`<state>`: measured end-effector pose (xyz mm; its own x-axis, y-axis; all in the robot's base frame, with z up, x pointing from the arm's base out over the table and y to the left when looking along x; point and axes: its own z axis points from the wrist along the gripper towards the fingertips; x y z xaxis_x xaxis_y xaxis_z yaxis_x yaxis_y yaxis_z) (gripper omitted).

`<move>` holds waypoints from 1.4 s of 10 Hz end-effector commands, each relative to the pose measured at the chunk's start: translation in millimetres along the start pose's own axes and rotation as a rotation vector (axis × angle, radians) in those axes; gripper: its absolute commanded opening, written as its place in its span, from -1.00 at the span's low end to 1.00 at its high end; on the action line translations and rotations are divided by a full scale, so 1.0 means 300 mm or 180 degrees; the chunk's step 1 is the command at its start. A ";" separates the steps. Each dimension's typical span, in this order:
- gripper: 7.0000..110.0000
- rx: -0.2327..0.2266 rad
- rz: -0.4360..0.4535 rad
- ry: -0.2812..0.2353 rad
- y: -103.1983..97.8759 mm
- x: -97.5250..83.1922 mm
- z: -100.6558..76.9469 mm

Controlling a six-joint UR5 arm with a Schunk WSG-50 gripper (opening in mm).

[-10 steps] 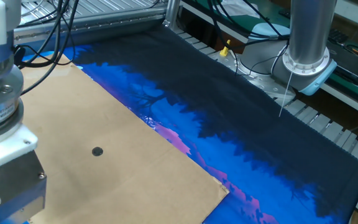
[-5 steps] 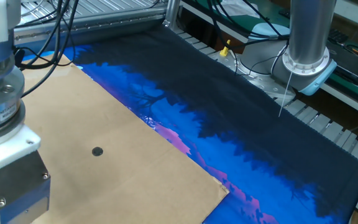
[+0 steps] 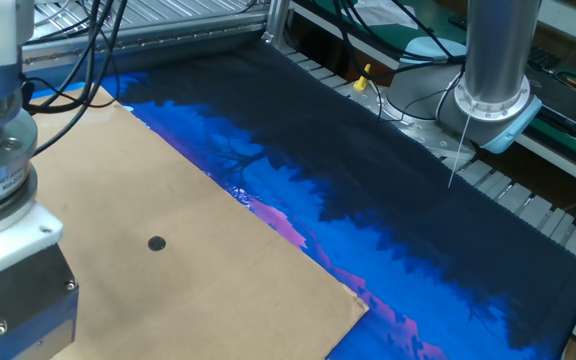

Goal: Grab the block and place it at the designated location

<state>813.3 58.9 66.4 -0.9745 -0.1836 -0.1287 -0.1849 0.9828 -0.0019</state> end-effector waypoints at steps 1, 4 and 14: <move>-0.28 -0.0038 -0.0023 -0.0036 0.005 -0.009 -0.004; 0.15 -0.0033 -0.0062 -0.0085 0.004 -0.022 -0.004; 0.15 0.0101 -0.0614 0.0056 -0.032 0.012 -0.004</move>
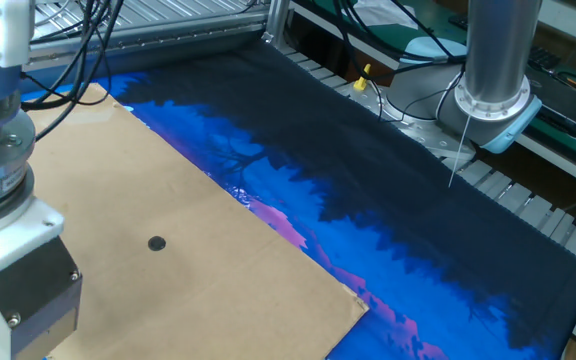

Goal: Grab the block and place it at the designated location

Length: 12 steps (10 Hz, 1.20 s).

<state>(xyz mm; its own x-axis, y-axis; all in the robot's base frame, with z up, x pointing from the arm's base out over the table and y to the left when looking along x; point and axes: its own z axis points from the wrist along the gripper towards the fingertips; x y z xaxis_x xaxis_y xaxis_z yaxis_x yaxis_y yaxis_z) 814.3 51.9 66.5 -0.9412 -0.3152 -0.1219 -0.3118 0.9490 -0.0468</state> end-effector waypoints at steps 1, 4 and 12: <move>0.15 0.0013 -0.0265 0.0045 -0.009 0.013 -0.004; 0.15 0.0112 -0.0542 0.0059 -0.035 0.014 -0.004; 0.15 0.0192 -0.1029 0.0005 -0.054 -0.006 -0.005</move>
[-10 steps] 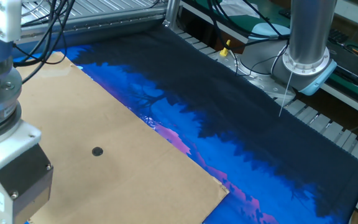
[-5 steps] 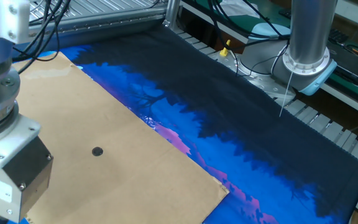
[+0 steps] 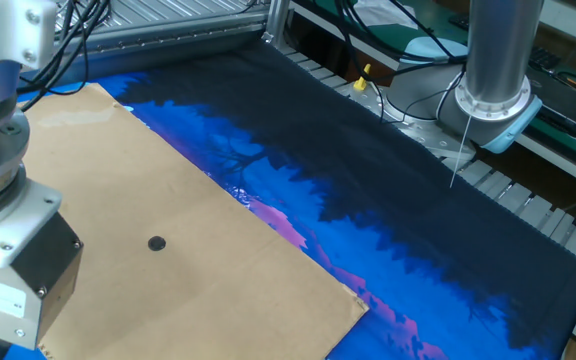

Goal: Grab the block and place it at the designated location

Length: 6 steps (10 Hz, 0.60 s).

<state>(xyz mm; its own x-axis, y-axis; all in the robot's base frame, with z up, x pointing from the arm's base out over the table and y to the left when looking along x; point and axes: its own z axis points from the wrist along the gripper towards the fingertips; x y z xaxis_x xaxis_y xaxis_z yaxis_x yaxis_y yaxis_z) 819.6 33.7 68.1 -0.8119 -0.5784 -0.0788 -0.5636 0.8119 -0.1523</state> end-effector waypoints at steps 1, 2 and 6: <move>0.15 -0.0066 -0.0096 -0.0071 0.013 -0.016 -0.003; 0.15 -0.0068 -0.0118 -0.0085 0.014 -0.019 -0.003; 0.15 -0.0097 -0.0220 -0.0188 0.023 -0.046 -0.005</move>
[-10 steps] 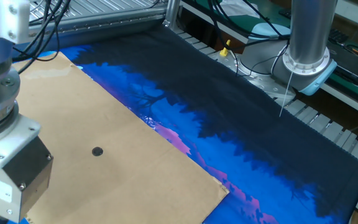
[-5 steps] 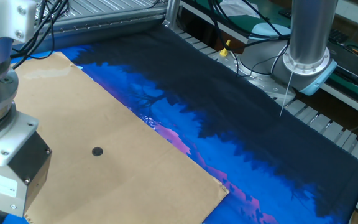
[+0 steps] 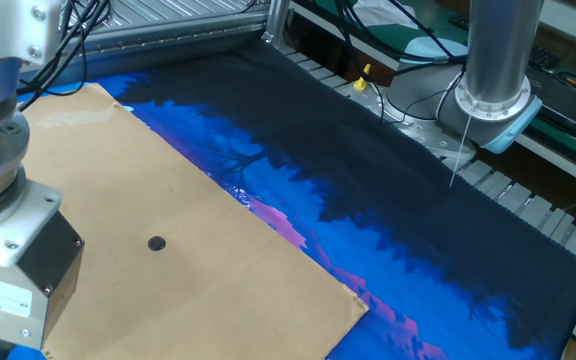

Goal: Grab the block and place it at the designated location

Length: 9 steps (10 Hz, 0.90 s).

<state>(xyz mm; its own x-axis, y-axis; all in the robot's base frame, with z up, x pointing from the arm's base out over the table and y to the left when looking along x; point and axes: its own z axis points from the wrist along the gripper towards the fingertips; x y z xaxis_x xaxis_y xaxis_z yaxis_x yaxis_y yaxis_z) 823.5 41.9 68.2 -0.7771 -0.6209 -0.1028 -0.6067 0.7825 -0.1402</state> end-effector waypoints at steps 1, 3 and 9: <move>0.15 -0.0031 -0.0095 -0.0122 0.004 -0.029 -0.004; 0.15 -0.0023 -0.0153 -0.0205 0.003 -0.051 -0.005; 0.15 -0.0035 -0.0186 -0.0300 0.007 -0.075 -0.007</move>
<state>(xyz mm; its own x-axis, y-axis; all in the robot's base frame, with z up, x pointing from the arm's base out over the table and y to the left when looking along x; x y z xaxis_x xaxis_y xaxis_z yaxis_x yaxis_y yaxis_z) 837.4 54.8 70.7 -0.7242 -0.6686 -0.1690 -0.6526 0.7436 -0.1457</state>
